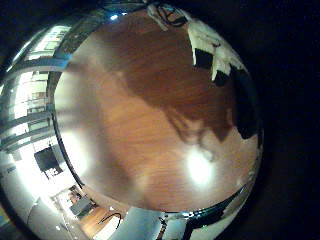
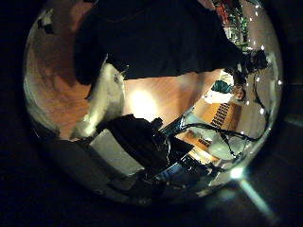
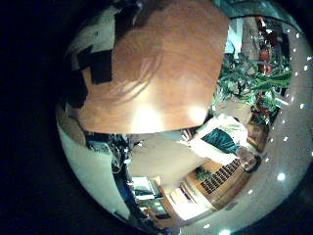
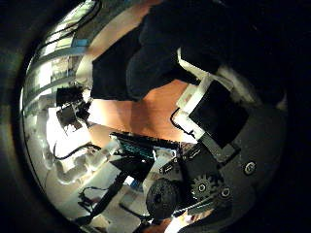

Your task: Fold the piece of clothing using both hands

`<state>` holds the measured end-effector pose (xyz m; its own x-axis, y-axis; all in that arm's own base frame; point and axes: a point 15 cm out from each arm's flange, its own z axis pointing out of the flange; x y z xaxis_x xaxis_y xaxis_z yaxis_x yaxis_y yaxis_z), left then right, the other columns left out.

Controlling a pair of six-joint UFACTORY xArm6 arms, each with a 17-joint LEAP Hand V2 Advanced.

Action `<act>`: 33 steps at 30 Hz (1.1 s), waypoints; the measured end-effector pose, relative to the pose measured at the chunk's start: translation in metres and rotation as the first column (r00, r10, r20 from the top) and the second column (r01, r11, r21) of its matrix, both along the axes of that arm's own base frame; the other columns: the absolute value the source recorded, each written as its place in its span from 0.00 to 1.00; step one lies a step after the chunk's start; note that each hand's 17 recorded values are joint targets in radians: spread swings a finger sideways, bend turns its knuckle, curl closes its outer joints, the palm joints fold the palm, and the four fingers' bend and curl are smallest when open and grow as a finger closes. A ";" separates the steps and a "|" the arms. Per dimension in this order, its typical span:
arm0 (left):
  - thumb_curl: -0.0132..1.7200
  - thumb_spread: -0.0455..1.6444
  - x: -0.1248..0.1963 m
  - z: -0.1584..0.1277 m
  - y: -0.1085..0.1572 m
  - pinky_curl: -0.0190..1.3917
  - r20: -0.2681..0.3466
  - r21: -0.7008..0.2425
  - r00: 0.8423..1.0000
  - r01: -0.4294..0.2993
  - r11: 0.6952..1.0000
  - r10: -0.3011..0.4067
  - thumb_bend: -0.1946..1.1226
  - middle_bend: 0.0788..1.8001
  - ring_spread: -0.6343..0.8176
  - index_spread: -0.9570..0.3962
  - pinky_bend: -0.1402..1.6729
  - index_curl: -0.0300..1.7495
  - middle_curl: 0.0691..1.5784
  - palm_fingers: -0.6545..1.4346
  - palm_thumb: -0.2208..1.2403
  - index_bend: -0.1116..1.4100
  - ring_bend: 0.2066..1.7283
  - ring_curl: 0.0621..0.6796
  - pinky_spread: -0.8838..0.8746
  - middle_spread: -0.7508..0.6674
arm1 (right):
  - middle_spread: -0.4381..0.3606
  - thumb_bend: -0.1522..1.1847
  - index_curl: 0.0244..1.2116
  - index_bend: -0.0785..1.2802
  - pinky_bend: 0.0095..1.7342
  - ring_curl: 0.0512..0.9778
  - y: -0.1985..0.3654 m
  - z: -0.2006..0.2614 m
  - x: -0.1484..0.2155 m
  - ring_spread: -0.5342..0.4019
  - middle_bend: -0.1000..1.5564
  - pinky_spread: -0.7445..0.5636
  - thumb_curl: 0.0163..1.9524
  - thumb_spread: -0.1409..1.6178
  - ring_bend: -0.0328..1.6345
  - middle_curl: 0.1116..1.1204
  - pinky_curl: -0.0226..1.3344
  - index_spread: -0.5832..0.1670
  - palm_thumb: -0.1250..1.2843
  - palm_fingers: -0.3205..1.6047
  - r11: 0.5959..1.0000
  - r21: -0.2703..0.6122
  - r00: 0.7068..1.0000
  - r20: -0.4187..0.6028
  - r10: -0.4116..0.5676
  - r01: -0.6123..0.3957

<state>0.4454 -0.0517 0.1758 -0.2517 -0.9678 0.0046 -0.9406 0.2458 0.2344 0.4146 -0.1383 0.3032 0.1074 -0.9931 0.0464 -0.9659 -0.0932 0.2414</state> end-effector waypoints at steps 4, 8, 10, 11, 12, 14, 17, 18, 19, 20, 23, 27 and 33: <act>0.23 0.88 -0.008 0.011 0.024 0.50 0.012 -0.006 0.999 -0.036 0.999 0.036 0.23 0.07 0.36 0.56 0.28 0.35 0.26 0.51 0.47 0.20 0.38 0.39 0.42 0.52 | 0.39 0.11 0.78 0.84 0.72 0.72 0.066 0.027 0.020 0.34 0.85 0.44 0.37 0.72 0.85 0.70 0.69 0.39 0.84 0.73 0.995 -0.014 0.994 0.039 0.098 -0.098; 0.23 0.88 -0.024 0.016 0.054 0.51 0.011 -0.011 0.996 -0.083 0.996 0.083 0.22 0.07 0.35 0.56 0.28 0.35 0.26 0.52 0.48 0.20 0.38 0.39 0.41 0.52 | 0.39 0.11 0.77 0.85 0.71 0.72 0.152 0.036 0.038 0.35 0.85 0.44 0.38 0.71 0.85 0.69 0.70 0.40 0.83 0.74 0.979 -0.032 0.977 0.066 0.205 -0.203; 0.23 0.88 -0.031 0.016 0.063 0.51 0.009 -0.013 0.995 -0.099 0.995 0.099 0.21 0.07 0.35 0.56 0.28 0.35 0.26 0.52 0.48 0.20 0.38 0.39 0.41 0.52 | 0.39 0.11 0.77 0.84 0.71 0.72 0.191 0.032 0.049 0.35 0.85 0.43 0.38 0.71 0.85 0.69 0.71 0.40 0.83 0.74 0.968 -0.038 0.966 0.067 0.250 -0.248; 0.23 0.88 -0.034 0.017 0.066 0.51 0.009 -0.013 0.994 -0.106 0.994 0.106 0.21 0.07 0.35 0.56 0.28 0.35 0.26 0.52 0.48 0.20 0.38 0.39 0.41 0.51 | 0.40 0.10 0.77 0.84 0.71 0.72 0.211 0.028 0.056 0.35 0.85 0.43 0.38 0.70 0.85 0.69 0.71 0.40 0.83 0.74 0.961 -0.040 0.959 0.066 0.276 -0.274; 0.23 0.88 -0.036 0.017 0.068 0.51 0.008 -0.013 0.994 -0.111 0.994 0.111 0.21 0.07 0.35 0.56 0.28 0.35 0.26 0.52 0.48 0.20 0.38 0.39 0.40 0.51 | 0.39 0.10 0.77 0.84 0.70 0.72 0.232 0.019 0.065 0.35 0.85 0.43 0.38 0.70 0.85 0.69 0.72 0.41 0.82 0.74 0.954 -0.042 0.952 0.057 0.300 -0.298; 0.23 0.88 -0.044 0.018 0.072 0.51 0.007 -0.013 0.993 -0.119 0.993 0.119 0.21 0.07 0.35 0.56 0.28 0.35 0.26 0.52 0.49 0.20 0.38 0.39 0.40 0.51 | 0.39 0.10 0.77 0.84 0.70 0.72 0.268 -0.004 0.072 0.35 0.85 0.43 0.39 0.70 0.85 0.69 0.72 0.41 0.81 0.74 0.938 -0.043 0.938 0.026 0.347 -0.345; 0.24 0.88 -0.056 0.018 0.076 0.51 0.002 -0.013 0.992 -0.125 0.992 0.125 0.20 0.07 0.35 0.56 0.28 0.35 0.26 0.52 0.50 0.20 0.38 0.39 0.40 0.51 | 0.39 0.08 0.76 0.83 0.69 0.71 0.315 -0.034 0.078 0.35 0.84 0.42 0.37 0.69 0.85 0.68 0.72 0.41 0.74 0.74 0.918 -0.051 0.918 0.028 0.396 -0.394; 0.24 0.88 -0.059 0.018 0.077 0.51 0.003 -0.012 0.992 -0.128 0.992 0.128 0.20 0.07 0.35 0.55 0.28 0.35 0.26 0.52 0.50 0.20 0.38 0.39 0.39 0.51 | 0.38 0.07 0.75 0.80 0.68 0.70 0.330 -0.042 0.084 0.35 0.83 0.41 0.36 0.70 0.84 0.66 0.70 0.40 0.71 0.72 0.912 -0.052 0.911 0.052 0.410 -0.407; 0.24 0.88 -0.063 0.019 0.080 0.51 0.005 -0.011 0.991 -0.130 0.991 0.130 0.20 0.07 0.35 0.55 0.28 0.35 0.26 0.52 0.50 0.20 0.38 0.39 0.39 0.51 | 0.38 0.07 0.74 0.76 0.67 0.69 0.342 -0.054 0.089 0.35 0.82 0.39 0.35 0.70 0.83 0.65 0.69 0.39 0.69 0.70 0.905 -0.051 0.903 0.064 0.425 -0.422; 0.24 0.88 -0.068 0.020 0.082 0.51 0.006 -0.011 0.991 -0.134 0.991 0.134 0.20 0.07 0.35 0.55 0.28 0.35 0.26 0.52 0.50 0.20 0.38 0.39 0.39 0.51 | 0.36 0.07 0.74 0.72 0.66 0.68 0.352 -0.067 0.090 0.34 0.79 0.36 0.34 0.70 0.82 0.64 0.68 0.38 0.65 0.65 0.900 -0.051 0.898 0.060 0.436 -0.433; 0.24 0.88 -0.073 0.024 0.090 0.52 0.014 -0.019 0.989 -0.145 0.989 0.146 0.19 0.07 0.34 0.55 0.29 0.35 0.26 0.52 0.51 0.20 0.38 0.39 0.39 0.51 | 0.31 0.08 0.68 0.46 0.71 0.68 0.356 -0.077 0.094 0.29 0.65 0.28 0.31 0.72 0.84 0.58 0.66 0.32 0.61 0.42 0.897 -0.048 0.895 0.063 0.442 -0.440; 0.25 0.88 -0.073 0.024 0.090 0.52 0.015 -0.019 0.989 -0.147 0.989 0.147 0.19 0.07 0.34 0.55 0.28 0.35 0.26 0.53 0.51 0.20 0.38 0.39 0.38 0.51 | 0.30 0.11 0.52 0.28 0.68 0.59 0.343 -0.063 0.100 0.27 0.45 0.32 0.29 0.74 0.77 0.45 0.61 0.20 0.61 0.21 0.906 -0.020 0.902 0.087 0.422 -0.422; 0.25 0.88 -0.075 0.022 0.085 0.53 0.009 -0.018 0.991 -0.137 0.990 0.137 0.18 0.07 0.33 0.54 0.29 0.35 0.26 0.53 0.52 0.20 0.38 0.39 0.37 0.50 | 0.29 0.11 0.41 0.22 0.60 0.45 0.345 -0.020 0.098 0.34 0.33 0.49 0.28 0.75 0.65 0.34 0.55 0.17 0.69 0.16 0.884 0.155 0.894 0.171 0.415 -0.440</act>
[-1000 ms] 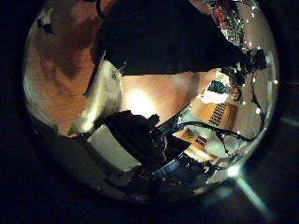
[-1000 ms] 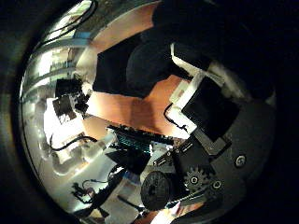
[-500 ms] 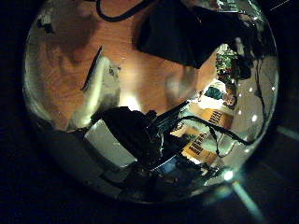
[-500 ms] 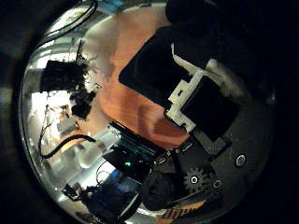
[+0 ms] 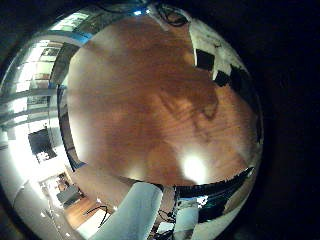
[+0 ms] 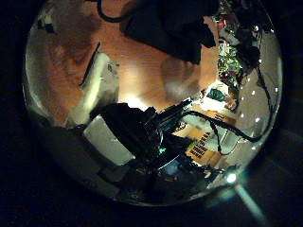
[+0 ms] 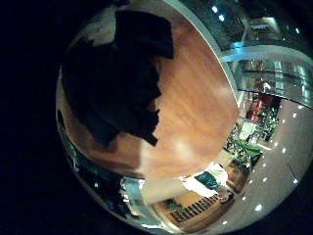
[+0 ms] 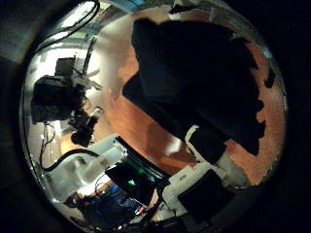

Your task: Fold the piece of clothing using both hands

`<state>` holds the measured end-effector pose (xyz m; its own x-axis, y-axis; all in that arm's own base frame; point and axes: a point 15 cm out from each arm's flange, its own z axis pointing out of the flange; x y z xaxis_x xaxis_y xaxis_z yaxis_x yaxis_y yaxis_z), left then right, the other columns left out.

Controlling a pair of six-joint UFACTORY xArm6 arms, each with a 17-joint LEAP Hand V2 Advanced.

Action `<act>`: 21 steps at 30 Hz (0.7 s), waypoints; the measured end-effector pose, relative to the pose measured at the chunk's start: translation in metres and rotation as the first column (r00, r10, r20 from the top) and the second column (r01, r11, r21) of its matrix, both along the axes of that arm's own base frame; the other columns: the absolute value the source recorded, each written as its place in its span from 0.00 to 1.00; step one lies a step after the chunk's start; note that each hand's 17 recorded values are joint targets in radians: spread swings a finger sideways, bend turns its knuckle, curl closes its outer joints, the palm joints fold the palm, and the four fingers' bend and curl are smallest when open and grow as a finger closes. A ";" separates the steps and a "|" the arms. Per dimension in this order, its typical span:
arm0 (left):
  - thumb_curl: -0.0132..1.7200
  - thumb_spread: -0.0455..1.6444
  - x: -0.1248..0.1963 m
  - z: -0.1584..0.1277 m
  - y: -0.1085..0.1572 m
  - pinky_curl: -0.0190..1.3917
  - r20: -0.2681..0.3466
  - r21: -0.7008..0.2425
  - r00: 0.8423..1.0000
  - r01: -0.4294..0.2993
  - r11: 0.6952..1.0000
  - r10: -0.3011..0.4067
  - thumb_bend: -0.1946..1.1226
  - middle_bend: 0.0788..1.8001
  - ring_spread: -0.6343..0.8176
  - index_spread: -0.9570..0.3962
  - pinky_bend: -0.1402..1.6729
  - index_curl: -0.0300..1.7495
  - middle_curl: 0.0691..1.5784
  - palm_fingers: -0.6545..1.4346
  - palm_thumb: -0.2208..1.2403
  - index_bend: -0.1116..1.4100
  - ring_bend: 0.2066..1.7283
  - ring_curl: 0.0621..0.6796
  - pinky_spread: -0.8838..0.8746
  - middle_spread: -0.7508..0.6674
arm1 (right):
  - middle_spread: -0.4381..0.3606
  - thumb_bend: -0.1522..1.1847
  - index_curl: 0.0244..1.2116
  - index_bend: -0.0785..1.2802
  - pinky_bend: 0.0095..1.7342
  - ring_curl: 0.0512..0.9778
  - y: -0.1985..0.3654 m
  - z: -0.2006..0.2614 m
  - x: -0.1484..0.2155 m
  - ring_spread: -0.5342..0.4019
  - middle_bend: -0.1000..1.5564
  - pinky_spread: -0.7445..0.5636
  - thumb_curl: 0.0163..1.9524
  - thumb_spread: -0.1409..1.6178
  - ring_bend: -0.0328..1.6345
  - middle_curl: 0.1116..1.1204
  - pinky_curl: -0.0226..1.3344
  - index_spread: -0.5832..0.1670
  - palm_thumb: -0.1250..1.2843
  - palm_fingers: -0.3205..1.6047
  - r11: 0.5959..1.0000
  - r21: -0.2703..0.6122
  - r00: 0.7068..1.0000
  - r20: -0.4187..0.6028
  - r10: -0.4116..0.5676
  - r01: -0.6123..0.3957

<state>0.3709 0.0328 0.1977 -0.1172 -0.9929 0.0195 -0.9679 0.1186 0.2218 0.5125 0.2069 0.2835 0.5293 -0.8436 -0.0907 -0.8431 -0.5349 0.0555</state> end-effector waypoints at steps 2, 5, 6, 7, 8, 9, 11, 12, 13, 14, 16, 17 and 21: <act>0.25 0.88 0.001 0.002 -0.003 0.53 0.004 0.000 1.000 0.008 1.000 -0.008 0.17 0.07 0.33 0.54 0.29 0.35 0.26 0.53 0.52 0.20 0.38 0.38 0.37 0.50 | 0.29 0.11 0.39 0.21 0.57 0.43 0.000 0.015 -0.001 0.36 0.32 0.54 0.27 0.76 0.63 0.32 0.53 0.17 0.71 0.17 0.998 0.057 1.000 0.005 -0.005 0.005; 0.26 0.88 0.003 0.004 -0.010 0.53 0.010 -0.002 1.000 0.016 1.000 -0.016 0.17 0.07 0.33 0.54 0.29 0.35 0.26 0.53 0.53 0.21 0.38 0.38 0.37 0.50 | 0.30 0.11 0.37 0.20 0.54 0.40 -0.023 0.042 0.002 0.38 0.30 0.61 0.27 0.77 0.60 0.30 0.50 0.18 0.72 0.19 0.993 0.111 0.999 0.034 -0.035 0.031; 0.26 0.88 0.003 0.004 -0.013 0.53 0.010 -0.002 1.000 0.019 1.000 -0.018 0.17 0.07 0.33 0.54 0.29 0.35 0.26 0.53 0.53 0.21 0.38 0.38 0.37 0.50 | 0.30 0.11 0.37 0.20 0.52 0.39 -0.028 0.048 0.000 0.39 0.30 0.63 0.27 0.77 0.60 0.30 0.49 0.18 0.73 0.19 0.993 0.115 0.998 0.040 -0.043 0.038; 0.26 0.88 0.003 0.005 -0.016 0.53 0.011 -0.002 1.000 0.023 1.000 -0.023 0.17 0.07 0.33 0.54 0.29 0.35 0.26 0.53 0.53 0.21 0.38 0.38 0.37 0.50 | 0.30 0.11 0.36 0.19 0.51 0.38 -0.034 0.052 -0.002 0.39 0.30 0.65 0.27 0.77 0.59 0.30 0.49 0.19 0.73 0.20 0.992 0.117 0.998 0.041 -0.051 0.045; 0.26 0.88 0.003 0.007 -0.019 0.53 0.014 -0.002 1.000 0.026 1.000 -0.026 0.17 0.07 0.33 0.54 0.29 0.36 0.26 0.53 0.53 0.21 0.38 0.38 0.37 0.50 | 0.31 0.11 0.35 0.19 0.51 0.38 -0.045 0.057 -0.005 0.40 0.30 0.67 0.27 0.77 0.58 0.30 0.48 0.19 0.73 0.20 0.991 0.118 0.997 0.043 -0.066 0.061; 0.26 0.88 0.003 0.008 -0.021 0.53 0.015 -0.002 1.000 0.027 1.000 -0.027 0.17 0.07 0.33 0.54 0.29 0.36 0.26 0.53 0.53 0.21 0.38 0.38 0.37 0.50 | 0.31 0.11 0.35 0.19 0.49 0.37 -0.053 0.059 -0.007 0.40 0.30 0.68 0.27 0.78 0.58 0.30 0.47 0.19 0.73 0.21 0.990 0.118 0.996 0.042 -0.077 0.072; 0.26 0.88 0.001 0.010 -0.026 0.53 0.014 0.001 1.000 0.026 1.000 -0.026 0.16 0.07 0.33 0.54 0.28 0.36 0.26 0.53 0.53 0.20 0.38 0.38 0.37 0.50 | 0.32 0.11 0.34 0.20 0.47 0.36 -0.063 0.063 -0.013 0.40 0.30 0.71 0.27 0.78 0.57 0.29 0.45 0.20 0.74 0.22 0.990 0.118 0.995 0.041 -0.087 0.081; 0.26 0.88 0.001 0.012 -0.028 0.53 0.017 0.004 0.999 0.030 1.000 -0.030 0.16 0.07 0.33 0.54 0.28 0.36 0.26 0.53 0.53 0.20 0.38 0.38 0.37 0.50 | 0.33 0.11 0.34 0.20 0.46 0.35 -0.068 0.066 -0.017 0.40 0.30 0.73 0.27 0.78 0.56 0.29 0.44 0.21 0.74 0.23 0.989 0.119 0.995 0.043 -0.093 0.088; 0.26 0.88 0.001 0.013 -0.029 0.53 0.017 0.004 0.999 0.032 0.999 -0.032 0.16 0.07 0.33 0.54 0.28 0.36 0.26 0.54 0.53 0.20 0.38 0.38 0.36 0.50 | 0.33 0.11 0.34 0.21 0.45 0.34 -0.070 0.069 -0.020 0.41 0.30 0.74 0.27 0.79 0.55 0.29 0.43 0.21 0.74 0.23 0.989 0.118 0.995 0.043 -0.094 0.089; 0.26 0.88 0.001 0.015 -0.031 0.53 0.020 0.002 0.999 0.033 0.999 -0.033 0.16 0.07 0.33 0.53 0.28 0.36 0.26 0.54 0.53 0.20 0.38 0.38 0.36 0.50 | 0.33 0.11 0.34 0.21 0.44 0.34 -0.075 0.071 -0.026 0.41 0.30 0.75 0.27 0.79 0.55 0.29 0.42 0.21 0.74 0.24 0.989 0.116 0.994 0.037 -0.099 0.095; 0.26 0.88 0.001 0.020 -0.036 0.53 0.028 0.002 0.999 0.039 0.999 -0.039 0.16 0.07 0.33 0.53 0.28 0.36 0.26 0.54 0.53 0.20 0.38 0.38 0.36 0.50 | 0.34 0.10 0.34 0.22 0.41 0.33 -0.092 0.070 -0.039 0.42 0.29 0.78 0.26 0.79 0.53 0.28 0.41 0.22 0.73 0.25 0.987 0.105 0.992 0.003 -0.123 0.122; 0.26 0.88 -0.001 0.022 -0.040 0.53 0.025 0.002 0.999 0.043 0.999 -0.043 0.15 0.07 0.33 0.53 0.28 0.36 0.27 0.54 0.53 0.20 0.38 0.38 0.36 0.50 | 0.35 0.10 0.34 0.22 0.40 0.32 -0.100 0.071 -0.047 0.42 0.30 0.79 0.26 0.79 0.53 0.28 0.40 0.22 0.73 0.25 0.987 0.094 0.991 -0.014 -0.132 0.133; 0.25 0.87 -0.004 0.032 -0.047 0.54 0.013 0.004 0.999 0.044 0.999 -0.044 0.13 0.07 0.33 0.53 0.28 0.36 0.27 0.53 0.49 0.20 0.38 0.39 0.36 0.50 | 0.33 0.10 0.34 0.23 0.35 0.30 -0.113 0.081 -0.073 0.45 0.29 0.83 0.25 0.80 0.50 0.27 0.36 0.23 0.70 0.27 0.986 0.076 0.988 -0.061 -0.142 0.147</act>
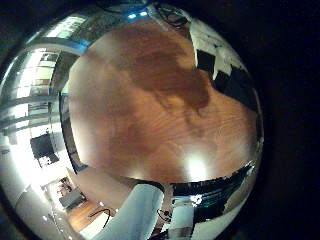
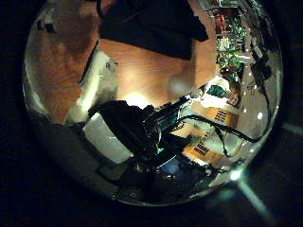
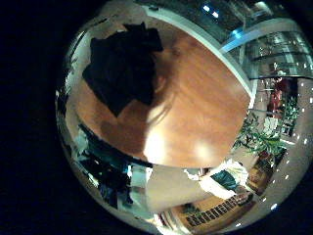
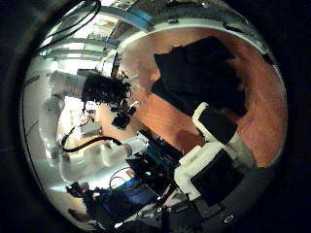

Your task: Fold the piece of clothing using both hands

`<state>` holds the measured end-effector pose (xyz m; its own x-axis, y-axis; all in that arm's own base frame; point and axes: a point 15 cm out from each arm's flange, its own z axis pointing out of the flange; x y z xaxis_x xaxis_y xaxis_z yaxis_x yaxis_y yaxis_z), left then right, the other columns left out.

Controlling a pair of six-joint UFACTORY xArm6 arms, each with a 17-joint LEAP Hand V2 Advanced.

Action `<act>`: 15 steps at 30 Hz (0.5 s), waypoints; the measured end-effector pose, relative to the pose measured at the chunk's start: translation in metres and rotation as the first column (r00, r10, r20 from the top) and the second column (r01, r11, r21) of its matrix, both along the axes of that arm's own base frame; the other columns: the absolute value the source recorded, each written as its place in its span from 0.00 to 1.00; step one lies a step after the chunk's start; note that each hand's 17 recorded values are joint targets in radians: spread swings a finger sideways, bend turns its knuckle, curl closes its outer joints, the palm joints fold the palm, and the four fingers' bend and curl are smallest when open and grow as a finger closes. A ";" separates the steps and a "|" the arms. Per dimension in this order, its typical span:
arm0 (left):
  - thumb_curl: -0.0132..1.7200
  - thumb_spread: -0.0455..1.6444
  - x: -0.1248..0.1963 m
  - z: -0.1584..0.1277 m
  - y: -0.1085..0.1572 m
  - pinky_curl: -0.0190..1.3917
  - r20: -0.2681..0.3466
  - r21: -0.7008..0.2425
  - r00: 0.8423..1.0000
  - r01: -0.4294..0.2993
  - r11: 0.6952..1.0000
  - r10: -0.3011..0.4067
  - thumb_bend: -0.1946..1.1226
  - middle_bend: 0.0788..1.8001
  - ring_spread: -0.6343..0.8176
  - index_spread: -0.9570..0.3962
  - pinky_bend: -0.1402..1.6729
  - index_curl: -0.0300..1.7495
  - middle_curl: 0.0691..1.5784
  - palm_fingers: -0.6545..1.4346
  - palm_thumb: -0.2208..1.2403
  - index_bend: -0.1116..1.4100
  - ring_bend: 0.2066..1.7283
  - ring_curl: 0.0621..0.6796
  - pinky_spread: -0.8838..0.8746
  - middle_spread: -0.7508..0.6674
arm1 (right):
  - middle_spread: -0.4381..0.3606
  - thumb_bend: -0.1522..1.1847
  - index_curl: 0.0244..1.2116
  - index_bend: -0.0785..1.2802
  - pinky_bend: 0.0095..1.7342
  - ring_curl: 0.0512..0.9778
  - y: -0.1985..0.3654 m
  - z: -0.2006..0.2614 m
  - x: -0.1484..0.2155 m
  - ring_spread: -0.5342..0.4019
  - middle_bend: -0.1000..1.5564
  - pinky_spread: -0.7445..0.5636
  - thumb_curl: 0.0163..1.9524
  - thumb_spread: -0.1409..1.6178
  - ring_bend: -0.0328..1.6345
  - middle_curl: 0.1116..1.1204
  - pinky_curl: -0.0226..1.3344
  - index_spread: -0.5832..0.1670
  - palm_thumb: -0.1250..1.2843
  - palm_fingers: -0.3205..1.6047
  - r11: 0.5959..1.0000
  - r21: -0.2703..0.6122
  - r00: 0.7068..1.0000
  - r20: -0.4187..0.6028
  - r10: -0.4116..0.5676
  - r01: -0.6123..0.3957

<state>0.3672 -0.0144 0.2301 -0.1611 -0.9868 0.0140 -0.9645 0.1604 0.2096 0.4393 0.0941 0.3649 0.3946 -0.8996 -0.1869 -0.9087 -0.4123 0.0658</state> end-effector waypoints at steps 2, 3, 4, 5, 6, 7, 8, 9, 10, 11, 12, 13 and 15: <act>0.24 0.85 -0.004 0.005 -0.003 0.54 -0.016 0.003 1.000 0.000 1.000 0.000 0.11 0.07 0.33 0.54 0.29 0.35 0.27 0.53 0.43 0.20 0.38 0.39 0.36 0.50 | 0.35 0.10 0.34 0.23 0.33 0.29 -0.012 0.003 -0.012 0.46 0.28 0.84 0.25 0.81 0.49 0.27 0.35 0.23 0.67 0.27 1.000 -0.006 0.999 -0.034 -0.023 0.022; 0.23 0.84 -0.006 0.008 -0.005 0.54 -0.026 0.004 1.000 0.004 1.000 -0.004 0.11 0.07 0.34 0.54 0.29 0.35 0.26 0.52 0.39 0.19 0.38 0.39 0.36 0.51 | 0.37 0.10 0.34 0.23 0.32 0.29 -0.018 0.004 -0.018 0.47 0.28 0.84 0.25 0.81 0.49 0.27 0.34 0.23 0.67 0.28 0.999 -0.010 0.998 -0.053 -0.032 0.032; 0.22 0.83 -0.007 0.012 -0.006 0.54 -0.035 0.005 0.999 0.007 1.000 -0.007 0.11 0.06 0.34 0.55 0.29 0.35 0.26 0.51 0.36 0.19 0.38 0.39 0.37 0.51 | 0.38 0.10 0.34 0.22 0.32 0.28 -0.022 0.004 -0.023 0.47 0.28 0.84 0.25 0.81 0.48 0.27 0.34 0.23 0.66 0.28 0.999 -0.015 0.997 -0.072 -0.039 0.038; 0.21 0.82 -0.008 0.016 -0.007 0.54 -0.040 0.005 0.999 0.006 1.000 -0.006 0.11 0.06 0.35 0.55 0.29 0.35 0.26 0.51 0.33 0.19 0.38 0.39 0.37 0.52 | 0.40 0.09 0.34 0.22 0.31 0.28 -0.027 0.003 -0.029 0.48 0.28 0.85 0.24 0.81 0.48 0.26 0.33 0.24 0.64 0.28 0.999 -0.027 0.994 -0.096 -0.043 0.041; 0.20 0.81 -0.008 0.020 -0.008 0.54 -0.046 0.005 0.999 0.003 1.000 -0.003 0.11 0.07 0.35 0.55 0.29 0.35 0.26 0.50 0.31 0.19 0.38 0.39 0.38 0.52 | 0.41 0.09 0.34 0.22 0.30 0.27 -0.031 0.003 -0.037 0.50 0.27 0.85 0.24 0.82 0.47 0.26 0.33 0.24 0.63 0.28 0.998 -0.038 0.991 -0.124 -0.046 0.041; 0.19 0.80 -0.008 0.023 -0.011 0.55 -0.054 -0.002 0.999 0.003 1.000 -0.003 0.11 0.06 0.36 0.56 0.29 0.35 0.26 0.50 0.29 0.20 0.38 0.39 0.38 0.52 | 0.43 0.10 0.33 0.22 0.30 0.27 -0.035 0.003 -0.043 0.50 0.27 0.86 0.24 0.82 0.47 0.26 0.32 0.24 0.62 0.28 0.998 -0.046 0.988 -0.147 -0.050 0.044; 0.19 0.78 -0.009 0.025 -0.015 0.54 -0.063 -0.007 0.998 -0.002 1.000 0.001 0.11 0.07 0.37 0.56 0.28 0.35 0.26 0.49 0.26 0.19 0.38 0.39 0.39 0.53 | 0.44 0.10 0.33 0.21 0.29 0.27 -0.040 0.003 -0.048 0.52 0.27 0.86 0.23 0.82 0.46 0.26 0.31 0.25 0.60 0.28 0.997 -0.052 0.985 -0.164 -0.057 0.049; 0.18 0.77 -0.011 0.027 -0.019 0.54 -0.071 -0.011 0.997 -0.005 1.000 0.004 0.11 0.07 0.37 0.57 0.28 0.34 0.26 0.48 0.25 0.20 0.38 0.39 0.39 0.54 | 0.45 0.10 0.33 0.21 0.28 0.26 -0.046 0.006 -0.051 0.52 0.26 0.86 0.23 0.83 0.45 0.26 0.31 0.25 0.59 0.28 0.997 -0.058 0.983 -0.168 -0.068 0.059; 0.18 0.76 -0.014 0.027 -0.021 0.54 -0.083 -0.010 0.997 -0.005 1.000 0.004 0.12 0.06 0.38 0.57 0.28 0.34 0.26 0.48 0.23 0.20 0.38 0.39 0.40 0.54 | 0.45 0.10 0.33 0.21 0.28 0.26 -0.051 0.008 -0.053 0.53 0.26 0.86 0.23 0.83 0.45 0.26 0.30 0.25 0.58 0.28 0.996 -0.068 0.983 -0.166 -0.075 0.065; 0.17 0.76 -0.016 0.027 -0.020 0.54 -0.093 -0.008 0.996 -0.005 1.000 0.004 0.12 0.06 0.38 0.58 0.28 0.34 0.26 0.47 0.22 0.19 0.38 0.39 0.40 0.55 | 0.46 0.10 0.33 0.21 0.27 0.25 -0.056 0.009 -0.056 0.54 0.26 0.86 0.22 0.83 0.44 0.26 0.30 0.25 0.57 0.28 0.995 -0.080 0.983 -0.167 -0.079 0.067; 0.17 0.75 -0.018 0.028 -0.019 0.54 -0.100 -0.006 0.995 -0.002 1.000 0.002 0.12 0.07 0.39 0.58 0.28 0.34 0.26 0.47 0.21 0.19 0.38 0.38 0.41 0.55 | 0.47 0.09 0.33 0.20 0.27 0.25 -0.061 0.008 -0.061 0.54 0.25 0.86 0.22 0.84 0.44 0.25 0.29 0.25 0.56 0.29 0.993 -0.097 0.981 -0.174 -0.083 0.067; 0.17 0.74 -0.021 0.029 -0.016 0.54 -0.107 0.001 0.994 0.007 1.000 -0.007 0.13 0.06 0.39 0.58 0.27 0.34 0.26 0.47 0.21 0.19 0.38 0.38 0.41 0.55 | 0.47 0.10 0.33 0.20 0.26 0.25 -0.066 0.006 -0.068 0.55 0.25 0.86 0.21 0.84 0.44 0.25 0.29 0.25 0.54 0.29 0.991 -0.115 0.978 -0.189 -0.084 0.063; 0.17 0.74 -0.031 0.034 -0.009 0.54 -0.119 0.015 0.992 0.030 0.999 -0.028 0.13 0.06 0.40 0.59 0.27 0.33 0.25 0.47 0.20 0.20 0.38 0.38 0.42 0.56 | 0.48 0.10 0.32 0.20 0.25 0.24 -0.081 -0.003 -0.080 0.56 0.25 0.85 0.20 0.85 0.42 0.25 0.28 0.25 0.52 0.29 0.984 -0.169 0.972 -0.217 -0.090 0.053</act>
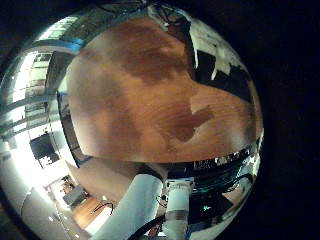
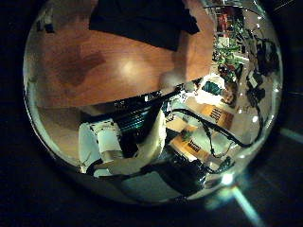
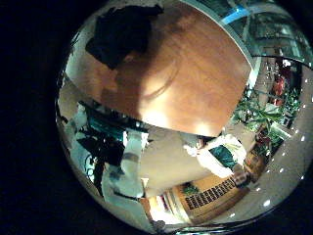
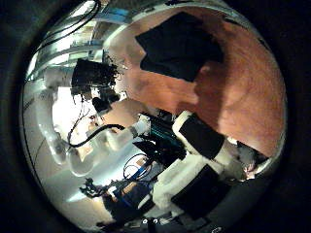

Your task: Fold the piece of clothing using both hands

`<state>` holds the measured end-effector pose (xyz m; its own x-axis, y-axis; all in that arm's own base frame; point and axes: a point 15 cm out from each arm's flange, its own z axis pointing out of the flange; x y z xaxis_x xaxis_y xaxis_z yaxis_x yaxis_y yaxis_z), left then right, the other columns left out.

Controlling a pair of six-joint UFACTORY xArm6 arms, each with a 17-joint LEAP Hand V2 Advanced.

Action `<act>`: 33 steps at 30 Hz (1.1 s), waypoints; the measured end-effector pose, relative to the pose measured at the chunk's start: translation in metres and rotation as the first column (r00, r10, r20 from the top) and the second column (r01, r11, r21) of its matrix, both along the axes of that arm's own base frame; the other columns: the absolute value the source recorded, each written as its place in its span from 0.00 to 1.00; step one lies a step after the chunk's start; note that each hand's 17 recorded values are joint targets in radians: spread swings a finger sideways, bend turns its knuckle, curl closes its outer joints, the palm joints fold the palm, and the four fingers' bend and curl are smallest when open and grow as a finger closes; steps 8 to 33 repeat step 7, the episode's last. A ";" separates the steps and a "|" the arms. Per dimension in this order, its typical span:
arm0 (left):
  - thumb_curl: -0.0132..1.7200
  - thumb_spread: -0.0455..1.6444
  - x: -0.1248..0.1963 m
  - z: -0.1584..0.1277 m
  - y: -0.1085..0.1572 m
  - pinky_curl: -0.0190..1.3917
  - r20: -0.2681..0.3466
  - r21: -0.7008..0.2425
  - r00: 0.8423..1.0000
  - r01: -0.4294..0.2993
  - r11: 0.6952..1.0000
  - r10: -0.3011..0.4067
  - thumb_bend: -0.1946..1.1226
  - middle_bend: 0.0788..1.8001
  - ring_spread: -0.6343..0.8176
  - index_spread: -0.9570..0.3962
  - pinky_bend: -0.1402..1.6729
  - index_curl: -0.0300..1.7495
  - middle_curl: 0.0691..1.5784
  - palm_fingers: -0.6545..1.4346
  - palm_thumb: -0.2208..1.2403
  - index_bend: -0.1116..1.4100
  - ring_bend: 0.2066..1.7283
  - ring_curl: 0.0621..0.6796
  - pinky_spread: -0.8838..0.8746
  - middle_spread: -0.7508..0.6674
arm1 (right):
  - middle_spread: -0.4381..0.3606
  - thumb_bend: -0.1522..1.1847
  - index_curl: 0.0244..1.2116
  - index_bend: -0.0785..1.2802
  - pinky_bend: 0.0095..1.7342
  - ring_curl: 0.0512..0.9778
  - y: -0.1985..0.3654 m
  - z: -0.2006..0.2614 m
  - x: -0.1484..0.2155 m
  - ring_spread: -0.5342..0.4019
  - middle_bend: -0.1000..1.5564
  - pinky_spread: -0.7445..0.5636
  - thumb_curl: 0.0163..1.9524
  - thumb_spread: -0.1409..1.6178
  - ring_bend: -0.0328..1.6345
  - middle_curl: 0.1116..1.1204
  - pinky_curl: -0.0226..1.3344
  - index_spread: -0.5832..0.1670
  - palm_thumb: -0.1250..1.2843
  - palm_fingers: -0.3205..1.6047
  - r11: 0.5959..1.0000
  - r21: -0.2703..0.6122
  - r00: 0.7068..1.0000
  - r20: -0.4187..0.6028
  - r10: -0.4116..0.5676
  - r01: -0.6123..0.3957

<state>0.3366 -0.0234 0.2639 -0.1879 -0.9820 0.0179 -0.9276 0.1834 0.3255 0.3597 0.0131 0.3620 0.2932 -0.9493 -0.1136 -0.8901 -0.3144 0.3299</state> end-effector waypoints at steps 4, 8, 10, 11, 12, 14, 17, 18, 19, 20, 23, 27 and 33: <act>0.16 0.73 -0.022 0.002 0.016 0.53 -0.008 0.021 1.000 0.000 1.000 0.000 0.13 0.07 0.40 0.60 0.27 0.33 0.25 0.47 0.20 0.20 0.37 0.37 0.44 0.56 | 0.48 0.10 0.32 0.19 0.24 0.23 -0.018 -0.018 -0.021 0.58 0.24 0.85 0.19 0.86 0.40 0.25 0.27 0.25 0.50 0.29 0.998 -0.055 0.999 -0.043 0.000 -0.002; 0.16 0.73 -0.030 0.005 0.022 0.53 0.002 0.036 1.000 -0.004 0.999 0.004 0.13 0.07 0.39 0.60 0.27 0.32 0.25 0.48 0.20 0.20 0.37 0.37 0.44 0.56 | 0.48 0.10 0.31 0.19 0.23 0.22 -0.023 -0.026 -0.025 0.58 0.23 0.85 0.18 0.86 0.39 0.25 0.26 0.25 0.49 0.30 0.998 -0.056 0.998 -0.056 0.019 -0.022; 0.16 0.73 -0.030 0.005 0.022 0.53 0.002 0.036 1.000 -0.004 0.999 0.004 0.13 0.07 0.39 0.60 0.27 0.32 0.25 0.48 0.20 0.20 0.37 0.37 0.44 0.56 | 0.48 0.10 0.31 0.19 0.23 0.22 -0.023 -0.026 -0.025 0.58 0.23 0.85 0.18 0.86 0.39 0.25 0.26 0.25 0.49 0.30 0.998 -0.056 0.998 -0.056 0.019 -0.022; 0.16 0.73 -0.030 0.005 0.022 0.53 0.002 0.036 1.000 -0.004 0.999 0.004 0.13 0.07 0.39 0.60 0.27 0.32 0.25 0.48 0.20 0.20 0.37 0.37 0.44 0.56 | 0.48 0.10 0.31 0.19 0.23 0.22 -0.023 -0.026 -0.025 0.58 0.23 0.85 0.18 0.86 0.39 0.25 0.26 0.25 0.49 0.30 0.998 -0.056 0.998 -0.056 0.019 -0.022; 0.16 0.73 -0.030 0.005 0.022 0.53 0.002 0.036 1.000 -0.004 0.999 0.004 0.13 0.07 0.39 0.60 0.27 0.32 0.25 0.48 0.20 0.20 0.37 0.37 0.44 0.56 | 0.48 0.10 0.31 0.19 0.23 0.22 -0.023 -0.026 -0.025 0.58 0.23 0.85 0.18 0.86 0.39 0.25 0.26 0.25 0.49 0.30 0.998 -0.056 0.998 -0.056 0.019 -0.022; 0.16 0.73 -0.030 0.005 0.022 0.53 0.002 0.036 1.000 -0.004 0.999 0.004 0.13 0.07 0.39 0.60 0.27 0.32 0.25 0.48 0.20 0.20 0.37 0.37 0.44 0.56 | 0.48 0.10 0.31 0.19 0.23 0.22 -0.023 -0.026 -0.025 0.58 0.23 0.85 0.18 0.86 0.39 0.25 0.26 0.25 0.49 0.30 0.998 -0.056 0.998 -0.056 0.019 -0.022; 0.16 0.73 -0.030 0.005 0.022 0.53 0.002 0.036 1.000 -0.004 0.999 0.004 0.13 0.07 0.39 0.60 0.27 0.32 0.25 0.48 0.20 0.20 0.37 0.37 0.44 0.56 | 0.48 0.10 0.31 0.19 0.23 0.22 -0.023 -0.026 -0.025 0.58 0.23 0.85 0.18 0.86 0.39 0.25 0.26 0.25 0.49 0.30 0.998 -0.056 0.998 -0.056 0.019 -0.022; 0.16 0.73 -0.030 0.005 0.022 0.53 0.002 0.036 1.000 -0.004 0.999 0.004 0.13 0.07 0.39 0.60 0.27 0.32 0.25 0.48 0.20 0.20 0.37 0.37 0.44 0.56 | 0.48 0.10 0.31 0.19 0.23 0.22 -0.023 -0.026 -0.025 0.58 0.23 0.85 0.18 0.86 0.39 0.25 0.26 0.25 0.49 0.30 0.998 -0.056 0.998 -0.056 0.019 -0.022; 0.16 0.73 -0.030 0.005 0.022 0.53 0.002 0.036 1.000 -0.004 0.999 0.004 0.13 0.07 0.39 0.60 0.27 0.32 0.25 0.48 0.20 0.20 0.37 0.37 0.44 0.56 | 0.48 0.10 0.31 0.19 0.23 0.22 -0.023 -0.026 -0.025 0.58 0.23 0.85 0.18 0.86 0.39 0.25 0.26 0.25 0.49 0.30 0.998 -0.056 0.998 -0.056 0.019 -0.022; 0.16 0.73 -0.030 0.005 0.022 0.53 0.002 0.036 1.000 -0.004 0.999 0.004 0.13 0.07 0.39 0.60 0.27 0.32 0.25 0.48 0.20 0.20 0.37 0.37 0.44 0.56 | 0.48 0.10 0.31 0.19 0.23 0.22 -0.023 -0.026 -0.025 0.58 0.23 0.85 0.18 0.86 0.39 0.25 0.26 0.25 0.49 0.30 0.998 -0.056 0.998 -0.056 0.019 -0.022; 0.16 0.73 -0.030 0.005 0.022 0.53 0.002 0.036 1.000 -0.004 0.999 0.004 0.13 0.07 0.39 0.60 0.27 0.32 0.25 0.48 0.20 0.20 0.37 0.37 0.44 0.56 | 0.48 0.10 0.31 0.19 0.23 0.22 -0.023 -0.026 -0.025 0.58 0.23 0.85 0.18 0.86 0.39 0.25 0.26 0.25 0.49 0.30 0.998 -0.056 0.998 -0.056 0.019 -0.022; 0.16 0.73 -0.030 0.005 0.022 0.53 0.002 0.036 1.000 -0.004 0.999 0.004 0.13 0.07 0.39 0.60 0.27 0.32 0.25 0.48 0.20 0.20 0.37 0.37 0.44 0.56 | 0.48 0.10 0.31 0.19 0.23 0.22 -0.023 -0.026 -0.025 0.58 0.23 0.85 0.18 0.86 0.39 0.25 0.26 0.25 0.49 0.30 0.998 -0.056 0.998 -0.056 0.019 -0.022; 0.16 0.73 -0.030 0.005 0.022 0.53 0.002 0.036 1.000 -0.004 0.999 0.004 0.13 0.07 0.39 0.60 0.27 0.32 0.25 0.48 0.20 0.20 0.37 0.37 0.44 0.56 | 0.48 0.10 0.31 0.19 0.23 0.22 -0.023 -0.026 -0.025 0.58 0.23 0.85 0.18 0.86 0.39 0.25 0.26 0.25 0.49 0.30 0.998 -0.056 0.998 -0.056 0.019 -0.022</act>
